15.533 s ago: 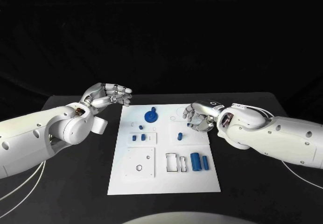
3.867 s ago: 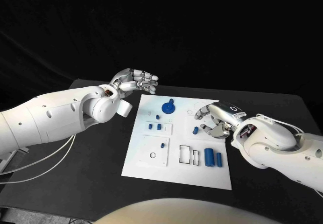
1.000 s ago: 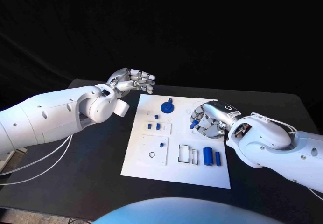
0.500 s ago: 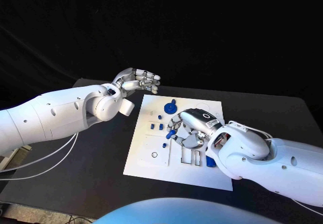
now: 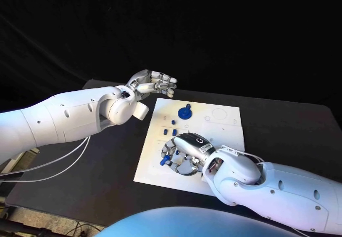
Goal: Assemble the parts on the task board
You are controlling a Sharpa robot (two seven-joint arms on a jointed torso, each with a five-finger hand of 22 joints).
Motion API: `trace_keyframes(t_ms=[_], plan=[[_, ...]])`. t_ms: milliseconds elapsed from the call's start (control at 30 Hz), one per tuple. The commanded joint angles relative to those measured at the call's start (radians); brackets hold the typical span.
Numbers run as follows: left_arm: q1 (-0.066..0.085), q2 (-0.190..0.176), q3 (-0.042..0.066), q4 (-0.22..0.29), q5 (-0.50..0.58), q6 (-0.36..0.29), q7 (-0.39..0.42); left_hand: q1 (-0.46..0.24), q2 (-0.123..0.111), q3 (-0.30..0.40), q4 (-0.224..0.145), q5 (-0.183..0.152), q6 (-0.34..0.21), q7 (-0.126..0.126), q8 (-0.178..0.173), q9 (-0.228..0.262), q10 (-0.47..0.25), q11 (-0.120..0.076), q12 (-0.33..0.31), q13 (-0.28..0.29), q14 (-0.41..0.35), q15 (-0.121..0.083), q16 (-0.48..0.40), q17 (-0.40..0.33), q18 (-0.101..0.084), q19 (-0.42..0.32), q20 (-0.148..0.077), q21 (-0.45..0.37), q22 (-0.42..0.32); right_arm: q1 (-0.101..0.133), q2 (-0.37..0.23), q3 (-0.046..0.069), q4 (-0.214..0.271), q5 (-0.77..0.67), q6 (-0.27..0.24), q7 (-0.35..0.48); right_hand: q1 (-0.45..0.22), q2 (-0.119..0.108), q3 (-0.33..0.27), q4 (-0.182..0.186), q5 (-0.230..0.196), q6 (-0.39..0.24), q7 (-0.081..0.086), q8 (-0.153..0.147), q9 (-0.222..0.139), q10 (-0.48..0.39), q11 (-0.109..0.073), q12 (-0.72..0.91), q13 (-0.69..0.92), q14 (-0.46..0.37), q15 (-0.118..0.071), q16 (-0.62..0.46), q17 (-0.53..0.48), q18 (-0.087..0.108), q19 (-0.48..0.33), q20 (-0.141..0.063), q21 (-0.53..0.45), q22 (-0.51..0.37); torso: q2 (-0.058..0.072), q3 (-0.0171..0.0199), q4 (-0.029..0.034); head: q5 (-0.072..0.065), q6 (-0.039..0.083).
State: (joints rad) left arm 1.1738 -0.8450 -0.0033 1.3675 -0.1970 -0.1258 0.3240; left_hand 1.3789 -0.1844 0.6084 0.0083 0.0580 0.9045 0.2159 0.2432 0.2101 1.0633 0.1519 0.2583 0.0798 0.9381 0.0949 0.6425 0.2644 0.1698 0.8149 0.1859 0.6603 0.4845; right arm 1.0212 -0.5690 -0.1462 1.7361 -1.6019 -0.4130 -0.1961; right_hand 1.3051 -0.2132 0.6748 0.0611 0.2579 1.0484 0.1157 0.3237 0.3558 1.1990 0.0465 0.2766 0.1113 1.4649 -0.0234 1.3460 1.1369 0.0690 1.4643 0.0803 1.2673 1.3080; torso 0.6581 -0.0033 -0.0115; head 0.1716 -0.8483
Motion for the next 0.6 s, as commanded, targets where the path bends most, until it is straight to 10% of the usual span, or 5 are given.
trace_keyframes(t_ms=[33, 600], plan=[[0.001, 0.003, 0.000, 0.000, 0.009, 0.018, 0.004, 0.002, 0.003, -0.004, -0.003, -0.003, -0.005, 0.000, 0.001, -0.002, -0.008, -0.001, 0.002, 0.001, -0.007, 0.002, -0.001, 0.001, 0.011, 0.005, 0.005, -0.005, -0.001, -0.011, 0.011, -0.001, -0.022, -0.045, 0.027, 0.021, -0.004, -0.001, -0.004, 0.003, 0.001, 0.012, -0.008, 0.048, 0.066, 0.000, 0.001, -0.003, -0.001, 0.024, -0.006, -0.001, -0.001, -0.008, 0.005, -0.005, -0.006, 0.175, 0.000, 0.0018, -0.0003, 0.004, -0.001], [0.001, 0.001, -0.001, 0.001, 0.009, 0.020, 0.002, 0.001, 0.003, -0.005, -0.003, -0.003, -0.005, 0.000, 0.001, -0.002, -0.008, -0.001, 0.003, 0.001, -0.007, 0.002, -0.001, 0.002, 0.010, 0.006, 0.005, -0.006, -0.001, -0.025, 0.021, -0.003, -0.060, -0.105, 0.026, -0.015, -0.003, 0.000, -0.006, 0.003, 0.002, 0.010, -0.008, 0.050, 0.068, 0.000, 0.001, -0.004, -0.001, 0.024, -0.006, -0.001, -0.001, -0.008, 0.005, -0.005, -0.006, 0.175, 0.002, 0.0020, -0.0001, 0.008, -0.010]])
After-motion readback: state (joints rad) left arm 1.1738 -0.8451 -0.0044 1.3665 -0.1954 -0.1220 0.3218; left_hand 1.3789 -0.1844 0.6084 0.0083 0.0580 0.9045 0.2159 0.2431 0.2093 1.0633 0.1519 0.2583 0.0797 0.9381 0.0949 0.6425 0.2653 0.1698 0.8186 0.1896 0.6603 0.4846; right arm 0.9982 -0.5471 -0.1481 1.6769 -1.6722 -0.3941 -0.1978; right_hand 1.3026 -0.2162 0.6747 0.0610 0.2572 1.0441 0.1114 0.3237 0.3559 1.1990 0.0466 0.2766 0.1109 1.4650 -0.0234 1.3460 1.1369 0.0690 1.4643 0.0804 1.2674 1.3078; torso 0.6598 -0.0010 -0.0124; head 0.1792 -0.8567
